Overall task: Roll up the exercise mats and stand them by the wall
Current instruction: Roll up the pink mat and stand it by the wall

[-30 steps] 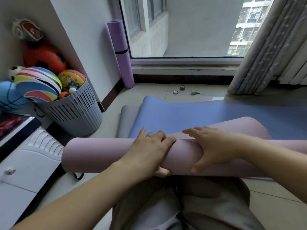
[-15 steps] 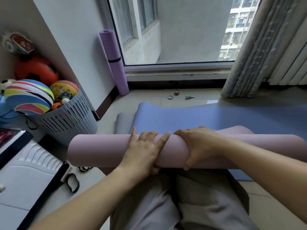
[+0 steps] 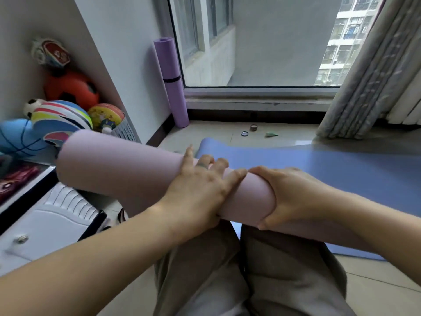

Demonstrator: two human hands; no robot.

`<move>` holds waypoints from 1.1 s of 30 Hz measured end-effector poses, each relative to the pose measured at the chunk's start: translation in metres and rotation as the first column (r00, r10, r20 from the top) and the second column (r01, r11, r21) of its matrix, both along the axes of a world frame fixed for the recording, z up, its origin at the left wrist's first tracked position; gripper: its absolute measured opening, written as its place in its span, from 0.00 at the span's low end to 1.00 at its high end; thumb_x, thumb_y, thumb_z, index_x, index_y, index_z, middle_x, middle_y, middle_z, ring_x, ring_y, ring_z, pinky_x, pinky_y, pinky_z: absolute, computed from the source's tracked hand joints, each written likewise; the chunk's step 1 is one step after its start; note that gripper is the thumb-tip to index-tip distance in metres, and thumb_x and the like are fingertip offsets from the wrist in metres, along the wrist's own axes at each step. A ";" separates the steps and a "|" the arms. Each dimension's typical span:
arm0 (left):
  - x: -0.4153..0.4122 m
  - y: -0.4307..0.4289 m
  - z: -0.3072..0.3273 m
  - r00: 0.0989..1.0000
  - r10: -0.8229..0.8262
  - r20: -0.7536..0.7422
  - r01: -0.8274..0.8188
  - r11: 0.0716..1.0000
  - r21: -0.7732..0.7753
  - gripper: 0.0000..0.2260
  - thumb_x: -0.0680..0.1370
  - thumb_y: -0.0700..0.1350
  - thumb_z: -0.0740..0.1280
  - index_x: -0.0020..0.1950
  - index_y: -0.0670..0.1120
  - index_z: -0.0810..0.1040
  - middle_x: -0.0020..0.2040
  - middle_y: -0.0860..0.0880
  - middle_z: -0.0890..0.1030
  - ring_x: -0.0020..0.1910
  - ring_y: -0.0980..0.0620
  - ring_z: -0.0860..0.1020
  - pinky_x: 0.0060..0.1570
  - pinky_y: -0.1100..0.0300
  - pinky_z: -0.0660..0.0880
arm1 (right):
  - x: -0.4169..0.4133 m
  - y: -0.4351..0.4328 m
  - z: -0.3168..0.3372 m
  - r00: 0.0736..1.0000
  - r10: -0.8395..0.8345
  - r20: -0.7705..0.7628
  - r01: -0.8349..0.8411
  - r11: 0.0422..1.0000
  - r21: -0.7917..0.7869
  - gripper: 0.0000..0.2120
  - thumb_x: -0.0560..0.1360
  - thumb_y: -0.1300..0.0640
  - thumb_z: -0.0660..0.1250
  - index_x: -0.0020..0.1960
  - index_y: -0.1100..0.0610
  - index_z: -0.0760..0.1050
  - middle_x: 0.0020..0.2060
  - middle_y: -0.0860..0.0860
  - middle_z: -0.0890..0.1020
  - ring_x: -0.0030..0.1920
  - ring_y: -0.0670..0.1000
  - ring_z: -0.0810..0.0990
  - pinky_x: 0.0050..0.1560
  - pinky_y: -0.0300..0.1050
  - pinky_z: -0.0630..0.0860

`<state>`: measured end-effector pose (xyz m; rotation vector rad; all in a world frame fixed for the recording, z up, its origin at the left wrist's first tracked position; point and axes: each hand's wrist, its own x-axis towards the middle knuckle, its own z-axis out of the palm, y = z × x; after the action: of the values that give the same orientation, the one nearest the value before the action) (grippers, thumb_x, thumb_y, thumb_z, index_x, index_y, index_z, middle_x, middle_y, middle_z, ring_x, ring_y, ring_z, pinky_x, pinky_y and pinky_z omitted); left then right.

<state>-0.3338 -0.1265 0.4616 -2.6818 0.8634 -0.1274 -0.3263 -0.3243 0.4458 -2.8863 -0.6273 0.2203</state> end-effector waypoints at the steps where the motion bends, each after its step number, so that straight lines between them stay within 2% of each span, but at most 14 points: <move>1: -0.004 0.004 -0.010 0.999 0.013 -0.034 -0.013 1.000 -0.017 0.41 0.71 0.54 0.68 0.75 0.58 0.44 0.72 0.48 0.59 0.70 0.42 0.60 0.72 0.37 0.45 | -0.002 0.003 -0.006 0.999 0.024 -0.021 -0.025 1.000 -0.019 0.41 0.59 0.35 0.74 0.68 0.39 0.61 0.56 0.39 0.77 0.55 0.45 0.75 0.53 0.41 0.64; 6: -0.033 0.020 -0.052 0.983 0.084 -0.165 -0.093 0.994 -0.051 0.43 0.70 0.55 0.69 0.75 0.54 0.44 0.70 0.46 0.60 0.64 0.43 0.63 0.71 0.45 0.52 | -0.009 0.018 -0.032 0.981 0.148 -0.125 -0.163 0.980 -0.117 0.42 0.57 0.32 0.72 0.67 0.41 0.63 0.59 0.39 0.77 0.56 0.45 0.74 0.56 0.45 0.68; 9: -0.031 0.024 -0.058 0.977 0.094 -0.191 -0.108 0.992 -0.064 0.43 0.68 0.56 0.68 0.75 0.54 0.46 0.69 0.46 0.62 0.62 0.43 0.65 0.68 0.48 0.56 | -0.008 0.020 -0.033 0.973 0.152 -0.175 -0.179 0.972 -0.151 0.47 0.59 0.31 0.72 0.72 0.44 0.59 0.65 0.42 0.72 0.63 0.46 0.71 0.65 0.49 0.65; 11: -0.021 0.025 -0.058 0.968 0.085 -0.234 -0.108 0.990 -0.087 0.43 0.67 0.57 0.70 0.75 0.55 0.49 0.66 0.47 0.65 0.60 0.43 0.67 0.66 0.49 0.60 | -0.015 0.018 -0.030 0.981 0.148 -0.125 -0.171 0.963 -0.208 0.50 0.61 0.30 0.69 0.75 0.45 0.52 0.69 0.45 0.67 0.68 0.49 0.65 0.70 0.54 0.57; 14: -0.001 0.031 -0.057 0.927 0.068 -0.368 -0.134 0.978 -0.157 0.43 0.64 0.59 0.72 0.74 0.58 0.54 0.65 0.49 0.70 0.61 0.45 0.69 0.64 0.51 0.64 | -0.031 0.021 -0.032 0.981 0.195 0.009 -0.185 0.947 -0.264 0.53 0.63 0.31 0.67 0.77 0.48 0.44 0.70 0.48 0.62 0.69 0.53 0.62 0.73 0.59 0.50; 16: 0.016 0.035 -0.056 0.876 0.055 -0.479 -0.167 0.966 -0.195 0.43 0.63 0.60 0.74 0.73 0.60 0.56 0.66 0.51 0.71 0.64 0.47 0.69 0.65 0.52 0.65 | -0.031 0.026 -0.040 0.979 0.201 0.036 -0.182 0.937 -0.298 0.55 0.63 0.32 0.68 0.77 0.51 0.41 0.70 0.49 0.61 0.70 0.54 0.61 0.73 0.60 0.50; 18: 0.027 0.036 -0.054 0.843 0.075 -0.533 -0.204 0.961 -0.187 0.43 0.63 0.61 0.74 0.73 0.62 0.55 0.65 0.53 0.72 0.64 0.49 0.70 0.62 0.53 0.66 | -0.021 0.029 -0.047 0.983 0.179 0.050 -0.157 0.944 -0.289 0.53 0.63 0.34 0.70 0.76 0.51 0.45 0.69 0.50 0.63 0.67 0.55 0.64 0.71 0.57 0.55; 19: 0.028 0.034 -0.055 0.851 0.094 -0.517 -0.209 0.963 -0.168 0.44 0.64 0.61 0.73 0.74 0.63 0.53 0.65 0.53 0.71 0.64 0.49 0.71 0.61 0.52 0.66 | -0.015 0.029 -0.049 0.985 0.165 0.058 -0.144 0.952 -0.270 0.52 0.62 0.34 0.70 0.75 0.50 0.47 0.67 0.49 0.66 0.64 0.54 0.67 0.69 0.54 0.60; 21: 0.020 0.028 -0.061 0.905 0.130 -0.406 -0.182 0.979 -0.092 0.47 0.66 0.61 0.71 0.75 0.61 0.45 0.68 0.50 0.67 0.65 0.46 0.68 0.65 0.45 0.63 | -0.006 0.028 -0.052 0.988 0.140 0.069 -0.120 0.965 -0.232 0.49 0.61 0.33 0.70 0.73 0.49 0.53 0.62 0.49 0.70 0.58 0.53 0.71 0.61 0.51 0.68; 24: 0.008 0.021 -0.066 0.956 0.148 -0.252 -0.164 0.986 -0.042 0.49 0.68 0.59 0.70 0.75 0.60 0.36 0.71 0.47 0.60 0.68 0.44 0.64 0.69 0.37 0.56 | 0.001 0.023 -0.048 0.980 0.161 0.116 -0.129 0.960 -0.247 0.43 0.61 0.33 0.66 0.70 0.49 0.60 0.56 0.48 0.75 0.52 0.53 0.75 0.53 0.49 0.72; 28: 0.022 0.024 -0.036 0.990 0.115 -0.082 -0.126 0.981 -0.151 0.46 0.67 0.62 0.69 0.75 0.59 0.42 0.70 0.49 0.62 0.66 0.46 0.66 0.68 0.41 0.58 | 0.021 0.020 -0.006 0.950 0.209 0.232 -0.135 0.945 -0.298 0.42 0.60 0.31 0.64 0.68 0.49 0.62 0.53 0.50 0.76 0.50 0.55 0.77 0.50 0.50 0.74; 30: 0.023 0.025 -0.017 0.991 0.117 -0.071 -0.130 0.968 -0.215 0.45 0.67 0.63 0.69 0.75 0.59 0.44 0.68 0.50 0.65 0.65 0.46 0.68 0.69 0.40 0.57 | 0.024 0.020 0.019 0.943 0.225 0.245 -0.142 0.938 -0.317 0.42 0.59 0.29 0.64 0.68 0.48 0.61 0.52 0.49 0.76 0.51 0.54 0.76 0.50 0.49 0.73; 33: 0.012 0.024 -0.002 0.992 0.079 -0.102 -0.098 0.974 -0.202 0.44 0.66 0.64 0.68 0.73 0.60 0.44 0.66 0.51 0.66 0.64 0.47 0.69 0.68 0.41 0.58 | 0.010 0.016 0.035 0.943 0.247 0.224 -0.159 0.924 -0.348 0.42 0.57 0.28 0.63 0.66 0.46 0.62 0.48 0.46 0.75 0.49 0.52 0.76 0.47 0.47 0.71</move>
<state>-0.3214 -0.1028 0.4597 -2.9365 0.7948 -0.0745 -0.3165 -0.3082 0.4809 -3.1959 -1.0339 -0.0430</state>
